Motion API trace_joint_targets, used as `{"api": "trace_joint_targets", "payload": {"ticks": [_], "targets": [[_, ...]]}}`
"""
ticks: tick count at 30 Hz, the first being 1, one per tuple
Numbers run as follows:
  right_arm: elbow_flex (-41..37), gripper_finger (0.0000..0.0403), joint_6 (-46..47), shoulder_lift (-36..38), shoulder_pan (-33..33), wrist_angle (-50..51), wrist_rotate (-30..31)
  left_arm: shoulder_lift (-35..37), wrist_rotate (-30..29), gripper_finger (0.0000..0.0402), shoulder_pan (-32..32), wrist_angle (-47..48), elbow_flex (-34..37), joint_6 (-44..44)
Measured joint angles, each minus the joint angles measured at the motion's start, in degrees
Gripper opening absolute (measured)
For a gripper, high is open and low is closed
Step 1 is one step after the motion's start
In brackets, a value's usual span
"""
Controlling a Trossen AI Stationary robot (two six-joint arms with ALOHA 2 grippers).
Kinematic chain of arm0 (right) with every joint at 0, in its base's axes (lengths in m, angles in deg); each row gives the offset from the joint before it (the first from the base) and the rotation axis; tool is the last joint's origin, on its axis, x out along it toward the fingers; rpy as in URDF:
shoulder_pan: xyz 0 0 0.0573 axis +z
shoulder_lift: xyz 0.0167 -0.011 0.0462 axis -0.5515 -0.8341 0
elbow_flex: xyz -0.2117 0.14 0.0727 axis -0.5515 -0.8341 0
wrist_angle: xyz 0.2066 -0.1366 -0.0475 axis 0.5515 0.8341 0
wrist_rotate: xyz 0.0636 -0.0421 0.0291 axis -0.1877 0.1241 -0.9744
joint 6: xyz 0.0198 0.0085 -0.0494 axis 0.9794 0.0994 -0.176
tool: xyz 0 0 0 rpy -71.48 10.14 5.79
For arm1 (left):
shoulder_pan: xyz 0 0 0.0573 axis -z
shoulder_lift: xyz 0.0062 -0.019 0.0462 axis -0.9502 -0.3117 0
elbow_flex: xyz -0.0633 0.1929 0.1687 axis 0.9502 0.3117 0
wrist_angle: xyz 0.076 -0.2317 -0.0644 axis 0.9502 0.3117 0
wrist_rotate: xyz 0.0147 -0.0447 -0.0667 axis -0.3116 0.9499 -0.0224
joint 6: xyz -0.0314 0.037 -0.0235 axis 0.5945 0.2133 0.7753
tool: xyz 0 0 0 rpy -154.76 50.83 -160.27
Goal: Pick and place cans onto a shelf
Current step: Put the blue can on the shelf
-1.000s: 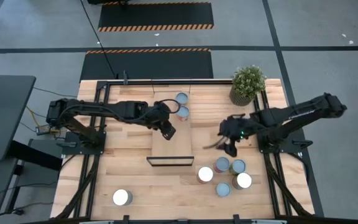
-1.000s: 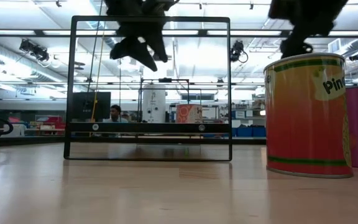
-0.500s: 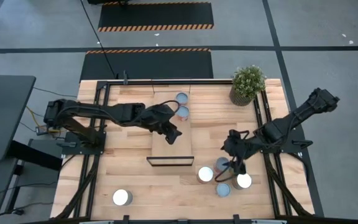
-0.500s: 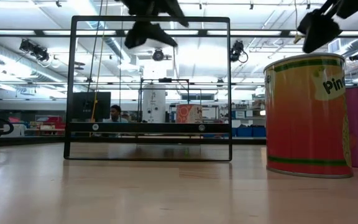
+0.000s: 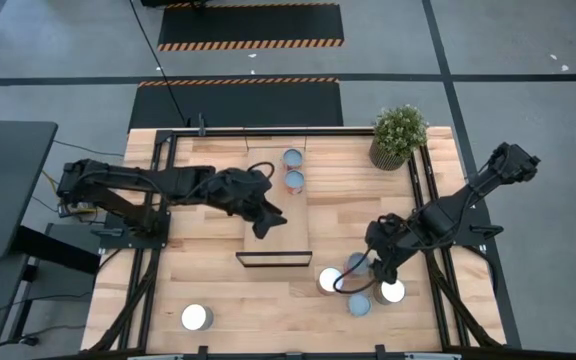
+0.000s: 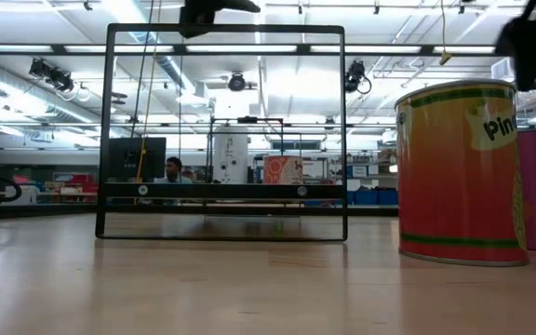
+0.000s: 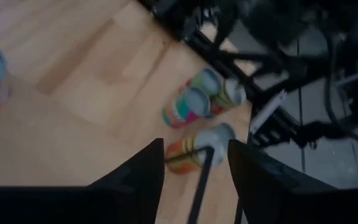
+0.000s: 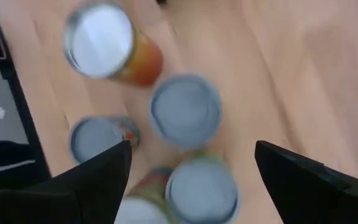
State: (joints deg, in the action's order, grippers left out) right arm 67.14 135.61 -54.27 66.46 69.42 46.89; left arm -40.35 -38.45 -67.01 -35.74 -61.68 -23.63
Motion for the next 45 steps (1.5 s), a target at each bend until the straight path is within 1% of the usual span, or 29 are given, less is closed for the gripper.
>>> {"api": "trace_joint_targets", "payload": {"ticks": [2,6,8,12,15,21,24,29,31,39,45], "targets": [[0.00,0.0348,5.83,0.01,1.22,2.07,-0.74,0.12,-0.60,0.0183,1.41,0.77,0.12,-0.28],[0.00,0.0348,20.84,-1.09,3.52,6.80,-1.12,0.32,-4.38,0.0183,3.26,1.82,0.10,-0.79],[0.00,0.0348,27.56,-2.27,4.50,6.93,-1.43,0.29,-6.04,0.0183,3.99,2.30,0.10,-0.96],[0.00,0.0348,37.39,-6.08,6.80,5.35,-2.14,0.29,-7.48,0.0183,4.76,2.51,0.10,-2.28],[0.01,0.0348,42.56,-8.48,8.69,5.33,-2.16,0.29,-7.60,0.0183,4.82,2.53,0.10,-2.32],[3.19,0.0348,47.37,-11.46,11.65,8.73,-1.79,0.29,-7.75,0.0183,4.80,2.62,0.10,-2.47],[4.12,0.0348,48.80,-12.18,12.17,8.61,-1.86,0.29,-8.06,0.0183,4.77,2.63,0.10,-2.49],[4.15,0.0348,50.62,-14.10,12.83,7.91,-2.02,0.27,-12.35,0.0183,4.75,2.92,0.10,-2.46],[4.14,0.0348,51.00,-15.10,12.98,7.80,-2.23,0.27,-13.15,0.0183,4.71,2.96,0.10,-2.46],[4.13,0.0348,51.03,-17.80,13.46,5.13,-4.99,0.27,-13.15,0.0183,4.75,3.59,0.10,-2.46],[4.13,0.0348,52.48,-18.10,14.54,3.72,-6.22,0.27,-13.15,0.0183,4.75,4.66,0.10,-2.44]]}}
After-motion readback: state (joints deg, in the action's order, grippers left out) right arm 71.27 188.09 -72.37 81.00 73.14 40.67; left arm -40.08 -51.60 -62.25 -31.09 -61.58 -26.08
